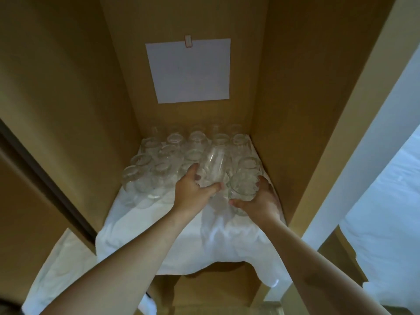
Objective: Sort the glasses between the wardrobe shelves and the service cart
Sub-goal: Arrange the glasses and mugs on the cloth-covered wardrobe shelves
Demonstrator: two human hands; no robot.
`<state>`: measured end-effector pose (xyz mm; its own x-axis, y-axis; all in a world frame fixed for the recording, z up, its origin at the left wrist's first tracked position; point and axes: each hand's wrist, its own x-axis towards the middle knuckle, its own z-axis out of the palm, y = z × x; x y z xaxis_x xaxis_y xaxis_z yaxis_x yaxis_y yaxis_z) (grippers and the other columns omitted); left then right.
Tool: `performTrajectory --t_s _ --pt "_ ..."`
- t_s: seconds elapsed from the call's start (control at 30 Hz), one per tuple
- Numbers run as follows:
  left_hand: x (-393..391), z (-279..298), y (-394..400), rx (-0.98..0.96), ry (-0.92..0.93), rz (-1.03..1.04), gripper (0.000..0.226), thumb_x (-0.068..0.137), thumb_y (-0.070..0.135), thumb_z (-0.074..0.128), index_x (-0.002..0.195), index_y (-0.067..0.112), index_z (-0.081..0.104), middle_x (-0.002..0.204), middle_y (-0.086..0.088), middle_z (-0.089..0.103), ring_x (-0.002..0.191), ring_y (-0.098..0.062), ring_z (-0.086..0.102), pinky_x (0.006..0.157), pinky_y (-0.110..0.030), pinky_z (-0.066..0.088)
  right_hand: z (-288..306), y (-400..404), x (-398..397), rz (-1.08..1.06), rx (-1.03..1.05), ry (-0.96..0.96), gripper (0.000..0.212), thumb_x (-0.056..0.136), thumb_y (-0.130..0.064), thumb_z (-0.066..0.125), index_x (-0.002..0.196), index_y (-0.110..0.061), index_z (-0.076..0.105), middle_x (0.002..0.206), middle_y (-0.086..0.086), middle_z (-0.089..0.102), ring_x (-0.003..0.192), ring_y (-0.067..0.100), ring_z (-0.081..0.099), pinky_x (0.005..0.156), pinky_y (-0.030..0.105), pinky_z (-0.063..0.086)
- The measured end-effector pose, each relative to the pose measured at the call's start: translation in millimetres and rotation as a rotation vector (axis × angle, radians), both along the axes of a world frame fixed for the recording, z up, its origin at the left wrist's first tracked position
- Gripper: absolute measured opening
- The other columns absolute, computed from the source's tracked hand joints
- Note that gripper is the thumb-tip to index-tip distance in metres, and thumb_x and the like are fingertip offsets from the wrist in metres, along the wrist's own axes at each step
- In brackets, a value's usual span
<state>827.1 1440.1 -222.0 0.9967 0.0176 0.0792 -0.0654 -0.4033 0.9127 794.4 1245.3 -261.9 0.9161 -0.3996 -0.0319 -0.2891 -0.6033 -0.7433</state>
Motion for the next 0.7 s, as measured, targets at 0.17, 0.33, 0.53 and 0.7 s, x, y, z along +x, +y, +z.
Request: performTrajectory --t_s 0.17,0.33,0.53,0.7 --pt "3.5 33.0 2.1 0.062 -0.158 0.055 0.087 0.041 0.064 0.083 0.113 0.031 0.047 0.100 0.017 0.058 0.093 -0.006 0.061 0.072 -0.024 0.050 -0.1 -1.6 -0.9 0.005 0.021 -0.008 0.131 0.054 -0.066 0.089 0.157 -0.025 0.020 0.149 0.002 0.047 0.131 0.024 0.054 0.084 0.025 0.042" --pt "22.7 74.8 19.0 0.363 -0.312 -0.033 0.084 0.050 0.032 0.095 0.122 0.038 0.053 0.119 0.005 0.054 0.112 -0.019 0.052 0.081 -0.024 0.040 0.6 -2.1 -2.5 0.021 0.011 -0.010 0.131 0.056 -0.065 0.090 0.158 -0.022 0.018 0.150 0.004 0.046 0.132 0.026 0.052 0.084 0.025 0.041" --pt "29.5 98.0 19.4 0.737 -0.300 -0.170 0.089 0.057 0.016 0.090 0.139 0.029 0.057 0.132 -0.006 0.044 0.126 -0.034 0.038 0.094 -0.032 0.036 1.1 -1.3 -5.8 0.020 0.056 -0.018 0.132 0.056 -0.063 0.091 0.159 -0.026 0.016 0.151 0.002 0.048 0.134 0.025 0.051 0.085 0.025 0.044" --pt "23.3 106.7 -1.4 0.967 -0.417 -0.336 0.070 0.070 0.009 0.071 0.137 0.025 0.054 0.131 -0.007 0.053 0.120 -0.031 0.042 0.091 -0.040 0.038 1.2 -1.9 -10.9 0.025 0.083 -0.036 0.130 0.057 -0.063 0.090 0.158 -0.028 0.016 0.148 -0.003 0.051 0.132 0.022 0.053 0.084 0.024 0.044"
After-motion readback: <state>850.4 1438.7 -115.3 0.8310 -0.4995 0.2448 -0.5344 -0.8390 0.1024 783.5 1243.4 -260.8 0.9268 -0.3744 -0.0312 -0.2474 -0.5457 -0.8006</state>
